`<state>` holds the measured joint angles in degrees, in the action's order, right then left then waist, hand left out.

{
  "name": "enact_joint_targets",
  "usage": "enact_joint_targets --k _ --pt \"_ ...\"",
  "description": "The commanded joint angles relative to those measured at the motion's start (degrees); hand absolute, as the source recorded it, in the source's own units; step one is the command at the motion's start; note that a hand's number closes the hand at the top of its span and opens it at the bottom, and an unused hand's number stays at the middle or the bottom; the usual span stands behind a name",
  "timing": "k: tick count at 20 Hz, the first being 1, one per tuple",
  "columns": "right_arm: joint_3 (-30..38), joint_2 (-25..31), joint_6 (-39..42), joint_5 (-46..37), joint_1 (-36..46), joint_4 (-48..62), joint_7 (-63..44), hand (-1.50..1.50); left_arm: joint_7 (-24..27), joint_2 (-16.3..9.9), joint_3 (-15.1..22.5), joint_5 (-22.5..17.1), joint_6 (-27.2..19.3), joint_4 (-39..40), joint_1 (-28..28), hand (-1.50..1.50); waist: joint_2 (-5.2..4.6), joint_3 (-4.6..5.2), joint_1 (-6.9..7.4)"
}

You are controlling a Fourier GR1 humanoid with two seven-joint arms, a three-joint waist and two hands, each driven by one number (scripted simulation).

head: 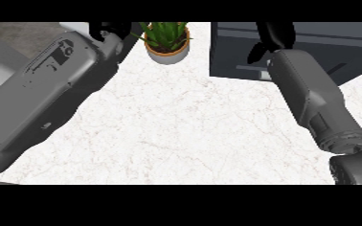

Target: Pick up the can, place it into the drawer and close the drawer

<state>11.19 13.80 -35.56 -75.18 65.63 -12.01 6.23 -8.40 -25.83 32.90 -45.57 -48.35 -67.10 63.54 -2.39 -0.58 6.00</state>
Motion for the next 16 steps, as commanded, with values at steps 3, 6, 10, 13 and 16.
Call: enact_joint_targets --k 3,6,10,13,16 --pt "4.3 -1.0 4.0 5.1 5.9 0.4 5.7 -1.50 -1.8 -0.4 0.1 0.7 -1.1 -1.4 0.5 -1.50 0.23 0.28 0.82" --pt "11.6 -2.7 8.8 13.3 7.2 0.2 9.7 -1.50 -0.6 -1.2 -0.8 0.3 0.4 -1.7 -1.4 -1.50 0.33 0.25 0.62" --pt "19.7 -4.0 10.8 21.7 5.9 -0.1 13.9 -1.50 -1.1 -1.8 -0.8 0.4 0.6 -3.1 -1.8 -1.50 0.43 0.10 0.55" --pt "22.0 -3.1 13.0 23.9 6.4 0.1 16.0 -1.50 -1.8 -1.8 -0.8 0.3 -0.2 -4.8 -2.8 -1.50 0.52 0.28 0.72" --pt "22.9 -3.5 13.3 24.8 6.9 0.4 17.2 -1.50 -2.0 -2.4 -0.8 1.0 0.4 -4.2 -2.5 -1.50 0.32 0.35 0.14"
